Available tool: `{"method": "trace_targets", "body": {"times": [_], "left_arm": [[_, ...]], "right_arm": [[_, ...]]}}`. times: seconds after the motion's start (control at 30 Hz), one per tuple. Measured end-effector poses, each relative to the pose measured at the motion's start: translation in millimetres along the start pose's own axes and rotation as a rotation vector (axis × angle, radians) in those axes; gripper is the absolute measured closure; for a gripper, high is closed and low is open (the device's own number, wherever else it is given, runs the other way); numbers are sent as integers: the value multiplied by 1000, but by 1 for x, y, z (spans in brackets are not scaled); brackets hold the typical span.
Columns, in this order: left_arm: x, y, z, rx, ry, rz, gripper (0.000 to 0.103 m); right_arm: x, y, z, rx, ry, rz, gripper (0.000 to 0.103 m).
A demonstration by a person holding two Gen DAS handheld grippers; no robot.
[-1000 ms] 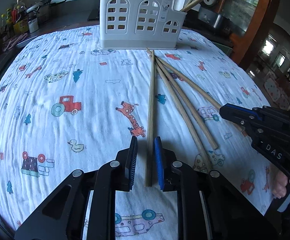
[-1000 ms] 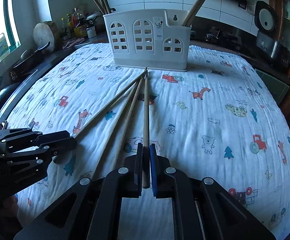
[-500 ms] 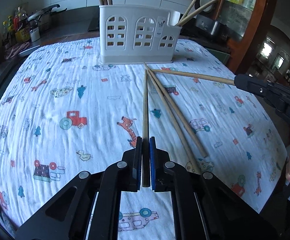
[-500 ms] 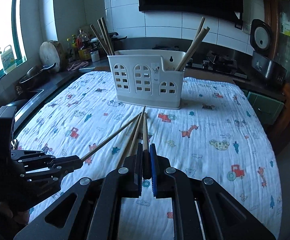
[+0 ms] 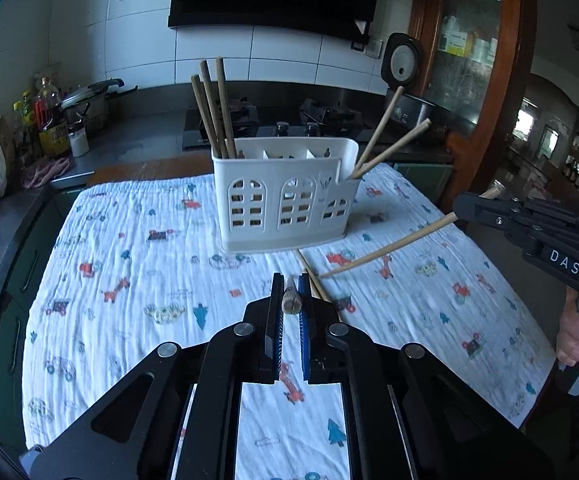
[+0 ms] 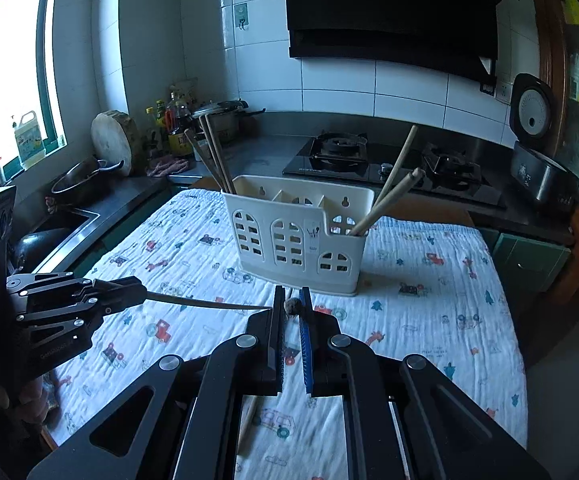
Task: Organize utensils
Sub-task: 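Lift the chopsticks and carry both tools over the white holder, then lower the chopsticks into the holder and open both tools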
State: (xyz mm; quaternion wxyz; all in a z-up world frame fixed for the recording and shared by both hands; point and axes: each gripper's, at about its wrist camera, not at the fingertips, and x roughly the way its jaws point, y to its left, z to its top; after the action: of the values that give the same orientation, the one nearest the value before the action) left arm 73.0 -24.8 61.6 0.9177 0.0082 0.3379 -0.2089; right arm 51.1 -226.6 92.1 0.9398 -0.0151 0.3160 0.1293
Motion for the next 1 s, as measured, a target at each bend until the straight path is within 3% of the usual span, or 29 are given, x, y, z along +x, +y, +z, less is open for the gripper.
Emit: {"method": "trace_targets", "body": {"times": [0.3,0.43,0.6,0.8,1.0], "left_arm": [[0,-2,49,44,-10,-14,97],[-17,-2,80,47,-55,-51,97],[-40,-3,126,59,-151,-40,97],[-50,0,172,49,-253,-10,97],[-25,6,187,26,-244,30,97]], "right_arm": [[-12,-15,64,-14,0,37,96],[-25,-24,96,-7,-19,46,96],[-36,-34,133,-13,-64,-1,96],[-27,-45,153,6,-70,-24,96],[-19,-53,162,34,-106,-24,96]]}}
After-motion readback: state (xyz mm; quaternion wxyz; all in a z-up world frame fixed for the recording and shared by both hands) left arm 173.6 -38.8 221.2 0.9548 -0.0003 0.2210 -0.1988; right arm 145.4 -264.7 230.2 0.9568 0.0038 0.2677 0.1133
